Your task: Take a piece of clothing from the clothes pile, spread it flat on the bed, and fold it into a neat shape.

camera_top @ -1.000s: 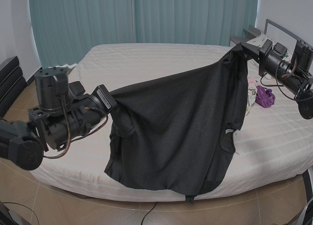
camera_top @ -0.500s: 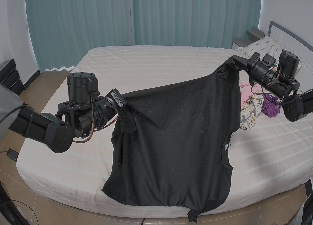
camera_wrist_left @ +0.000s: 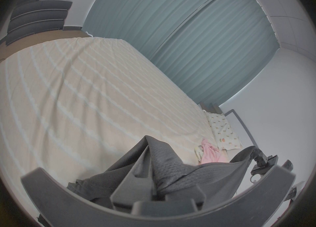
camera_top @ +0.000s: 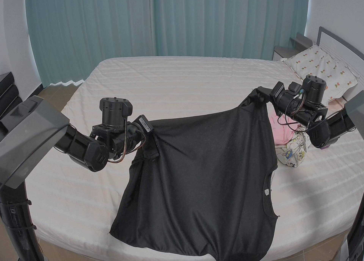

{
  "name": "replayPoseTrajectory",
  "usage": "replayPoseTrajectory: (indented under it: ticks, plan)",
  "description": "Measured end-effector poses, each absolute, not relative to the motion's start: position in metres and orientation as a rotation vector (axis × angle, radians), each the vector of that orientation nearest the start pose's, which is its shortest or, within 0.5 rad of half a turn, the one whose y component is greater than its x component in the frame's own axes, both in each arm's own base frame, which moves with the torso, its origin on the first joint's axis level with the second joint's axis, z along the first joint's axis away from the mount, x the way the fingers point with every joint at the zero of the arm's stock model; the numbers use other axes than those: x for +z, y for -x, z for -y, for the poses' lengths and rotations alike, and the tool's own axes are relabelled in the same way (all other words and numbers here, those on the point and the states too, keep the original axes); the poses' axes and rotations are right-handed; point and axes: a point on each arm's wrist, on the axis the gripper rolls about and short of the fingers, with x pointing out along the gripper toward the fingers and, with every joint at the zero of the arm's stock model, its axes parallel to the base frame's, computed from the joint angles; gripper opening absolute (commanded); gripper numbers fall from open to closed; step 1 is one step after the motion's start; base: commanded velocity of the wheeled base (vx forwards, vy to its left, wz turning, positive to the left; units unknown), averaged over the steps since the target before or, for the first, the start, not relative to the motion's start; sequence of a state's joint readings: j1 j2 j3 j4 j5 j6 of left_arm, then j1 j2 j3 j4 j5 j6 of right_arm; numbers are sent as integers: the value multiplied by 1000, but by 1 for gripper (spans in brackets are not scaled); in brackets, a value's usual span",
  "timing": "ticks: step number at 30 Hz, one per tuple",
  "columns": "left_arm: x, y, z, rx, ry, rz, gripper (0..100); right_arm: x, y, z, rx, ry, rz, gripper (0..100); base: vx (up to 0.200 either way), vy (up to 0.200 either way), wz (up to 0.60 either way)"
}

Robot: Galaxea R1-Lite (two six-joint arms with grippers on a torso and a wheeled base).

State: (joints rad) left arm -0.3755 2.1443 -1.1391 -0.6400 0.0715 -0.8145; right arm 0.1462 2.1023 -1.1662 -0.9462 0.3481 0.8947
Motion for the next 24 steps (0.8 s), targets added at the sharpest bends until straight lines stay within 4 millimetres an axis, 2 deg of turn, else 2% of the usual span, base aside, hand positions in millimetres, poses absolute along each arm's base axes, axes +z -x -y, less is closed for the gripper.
replayPoseTrajectory:
  ticks: [3,4,11,16,24]
  plan:
    - [92,-397,149,-112,713,-479,0,148,-422,-73,444,-878,-233,0,0,0,0]
    - [87,-400,148,-104,712,-485,100,142,-426,-75,434,-879,-239,100,0,0,0]
    - [53,-419,142,-40,703,-514,100,102,-450,-90,334,-881,-256,100,0,0,0]
    - [37,-434,138,49,692,-485,100,82,-469,-95,209,-876,-222,100,0,0,0]
    - [21,-448,120,117,577,-466,100,48,-480,-76,56,-783,-349,100,0,0,0]
